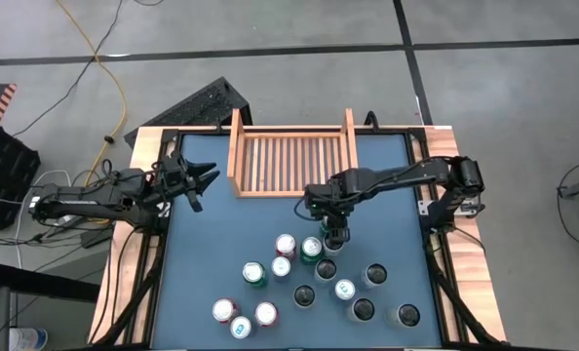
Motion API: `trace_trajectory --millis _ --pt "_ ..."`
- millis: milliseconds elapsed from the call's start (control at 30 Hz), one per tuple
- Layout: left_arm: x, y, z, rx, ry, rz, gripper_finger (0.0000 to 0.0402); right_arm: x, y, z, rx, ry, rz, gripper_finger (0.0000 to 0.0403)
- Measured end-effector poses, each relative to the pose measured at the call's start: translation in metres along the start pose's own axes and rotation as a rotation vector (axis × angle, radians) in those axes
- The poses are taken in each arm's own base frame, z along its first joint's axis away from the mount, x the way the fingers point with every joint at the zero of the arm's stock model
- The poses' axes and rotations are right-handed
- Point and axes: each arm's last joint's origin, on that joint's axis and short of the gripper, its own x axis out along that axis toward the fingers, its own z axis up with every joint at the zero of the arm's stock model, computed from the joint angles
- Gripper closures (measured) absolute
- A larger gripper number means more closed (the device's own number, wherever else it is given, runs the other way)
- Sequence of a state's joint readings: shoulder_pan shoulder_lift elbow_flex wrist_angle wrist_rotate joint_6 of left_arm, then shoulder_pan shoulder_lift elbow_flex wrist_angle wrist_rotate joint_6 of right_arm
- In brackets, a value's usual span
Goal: Place canned beverage on shelf
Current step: Put the top right green soda can aligned with the green soda on the shelf
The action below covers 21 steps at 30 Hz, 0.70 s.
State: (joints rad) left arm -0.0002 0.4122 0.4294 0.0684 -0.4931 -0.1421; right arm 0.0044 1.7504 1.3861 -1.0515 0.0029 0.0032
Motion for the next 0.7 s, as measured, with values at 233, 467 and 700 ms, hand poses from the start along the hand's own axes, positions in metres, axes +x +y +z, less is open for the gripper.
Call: trace_trajectory --millis 233,467,700 --pt "0.000 0.000 -0.001 0.004 0.009 0.001 0.0281 -0.004 -0.003 0.004 -0.018 -0.011 -0.001 0.0244" --pt "0.000 0.000 -0.001 0.004 0.009 0.001 0.0281 -0.025 -0.015 0.014 -0.023 -0.069 -0.048 0.0244" --pt "0.000 0.000 -0.001 0.003 0.009 0.001 0.0281 -0.059 -0.030 0.027 -0.058 -0.170 -0.085 0.0244"
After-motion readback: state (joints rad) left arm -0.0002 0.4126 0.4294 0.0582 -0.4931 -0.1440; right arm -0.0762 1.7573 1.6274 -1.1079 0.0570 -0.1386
